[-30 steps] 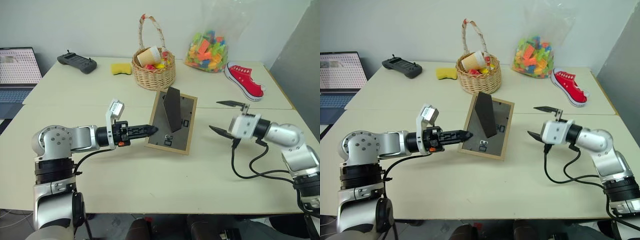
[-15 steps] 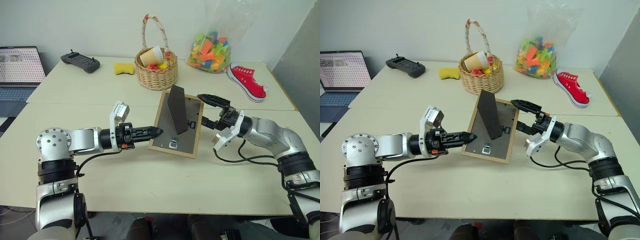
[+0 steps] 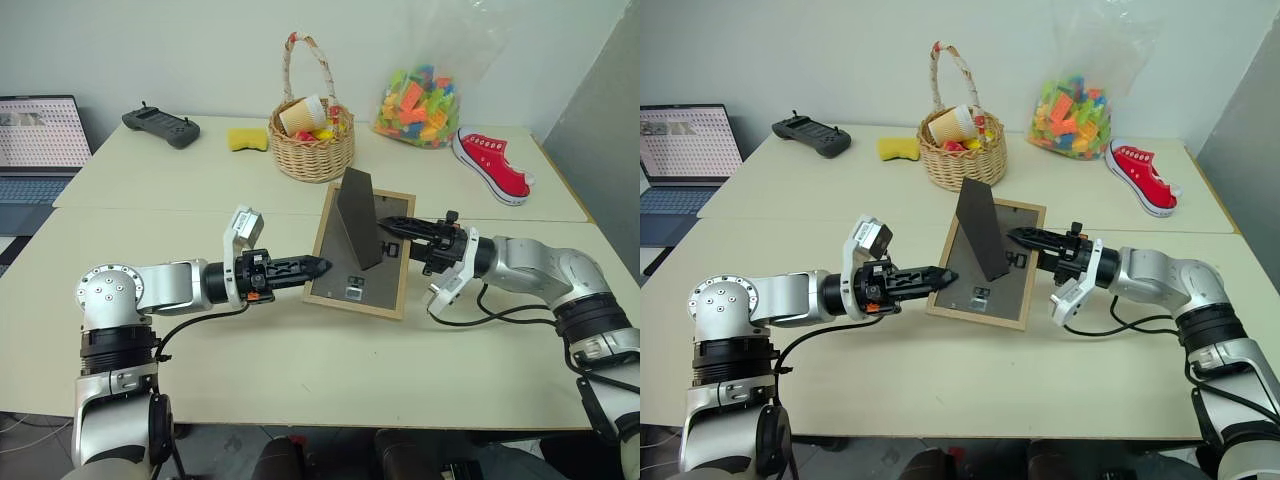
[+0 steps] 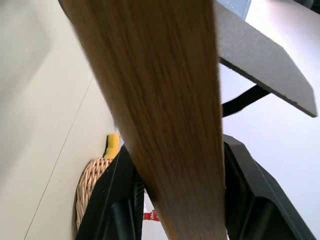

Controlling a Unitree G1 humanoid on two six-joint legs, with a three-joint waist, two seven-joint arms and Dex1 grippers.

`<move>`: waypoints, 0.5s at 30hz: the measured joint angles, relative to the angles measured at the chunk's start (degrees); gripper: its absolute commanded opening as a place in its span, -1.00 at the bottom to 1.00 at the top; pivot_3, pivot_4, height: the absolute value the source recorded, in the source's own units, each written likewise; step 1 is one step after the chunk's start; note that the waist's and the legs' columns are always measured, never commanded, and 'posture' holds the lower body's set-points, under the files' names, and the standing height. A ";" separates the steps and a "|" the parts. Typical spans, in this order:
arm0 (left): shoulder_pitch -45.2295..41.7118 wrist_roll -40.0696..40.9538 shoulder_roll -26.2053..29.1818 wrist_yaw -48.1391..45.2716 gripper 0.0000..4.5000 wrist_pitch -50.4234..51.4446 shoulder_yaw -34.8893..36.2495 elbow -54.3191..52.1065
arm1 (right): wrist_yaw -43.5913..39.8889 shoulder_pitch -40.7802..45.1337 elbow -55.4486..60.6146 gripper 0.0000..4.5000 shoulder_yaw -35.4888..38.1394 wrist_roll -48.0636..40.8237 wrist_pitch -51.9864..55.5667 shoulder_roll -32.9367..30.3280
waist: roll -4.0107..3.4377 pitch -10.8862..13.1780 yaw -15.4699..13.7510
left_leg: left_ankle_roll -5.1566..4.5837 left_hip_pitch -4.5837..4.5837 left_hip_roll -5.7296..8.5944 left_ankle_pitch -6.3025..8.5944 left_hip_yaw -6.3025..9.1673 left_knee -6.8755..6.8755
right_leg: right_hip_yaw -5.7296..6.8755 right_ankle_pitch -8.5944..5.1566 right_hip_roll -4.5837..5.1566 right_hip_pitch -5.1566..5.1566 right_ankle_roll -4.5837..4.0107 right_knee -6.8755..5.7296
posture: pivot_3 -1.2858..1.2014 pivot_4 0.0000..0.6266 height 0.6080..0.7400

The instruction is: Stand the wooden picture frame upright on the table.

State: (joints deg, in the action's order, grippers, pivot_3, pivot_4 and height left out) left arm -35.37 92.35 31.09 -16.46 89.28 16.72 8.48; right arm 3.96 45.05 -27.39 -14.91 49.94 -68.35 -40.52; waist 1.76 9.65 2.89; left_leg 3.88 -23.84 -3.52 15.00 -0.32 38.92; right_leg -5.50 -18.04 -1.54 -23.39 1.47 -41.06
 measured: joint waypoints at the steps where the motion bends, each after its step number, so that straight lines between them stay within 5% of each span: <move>1: 0.03 0.57 0.43 0.47 0.12 -0.66 -0.04 -0.14 | 0.16 0.00 -0.13 -0.41 -0.06 0.02 -0.07 -0.11 | 0.00 0.00 0.02 | 0.00 0.02 0.00 0.00 0.00 0.00 | -0.01 0.00 0.00 0.01 0.00 0.00 | 0.03 -0.52 1.00; 9: 0.33 2.71 3.83 2.34 0.86 -4.50 -0.07 1.28 | -4.08 0.00 -3.99 -0.41 -1.19 -9.10 -0.58 -0.61 | 0.00 0.00 0.26 | 0.00 0.03 0.00 0.00 0.02 0.00 | 0.02 0.00 0.00 0.06 0.00 0.02 | 0.03 -0.52 1.00; 13: 2.60 -2.75 9.24 0.81 1.00 -8.16 1.14 -1.17 | -19.53 -1.25 -5.01 -0.41 -3.97 -29.89 8.78 1.20 | 0.00 0.00 0.57 | 0.00 0.10 -0.06 0.00 0.08 -0.04 | 0.05 0.00 -0.01 0.16 0.00 0.07 | 0.03 -0.52 1.00; 15: 7.15 -10.29 14.11 -3.21 1.00 -12.01 0.88 -8.47 | -32.73 -4.05 -1.48 -0.41 -4.29 -46.29 23.17 4.09 | 0.01 0.01 0.89 | 0.00 0.10 -0.19 0.00 0.15 -0.09 | 0.08 0.00 -0.03 0.19 -0.02 0.08 | 0.03 -0.52 1.00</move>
State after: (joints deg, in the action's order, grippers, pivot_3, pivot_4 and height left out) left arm -28.23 82.06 45.20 -19.67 77.26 17.60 0.01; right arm -28.77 41.00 -28.87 -19.20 3.65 -45.18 -36.43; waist 1.76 9.66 3.78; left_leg 3.88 -23.74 -3.71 15.00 -0.17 38.83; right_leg -5.42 -18.05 -1.57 -23.19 1.45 -40.99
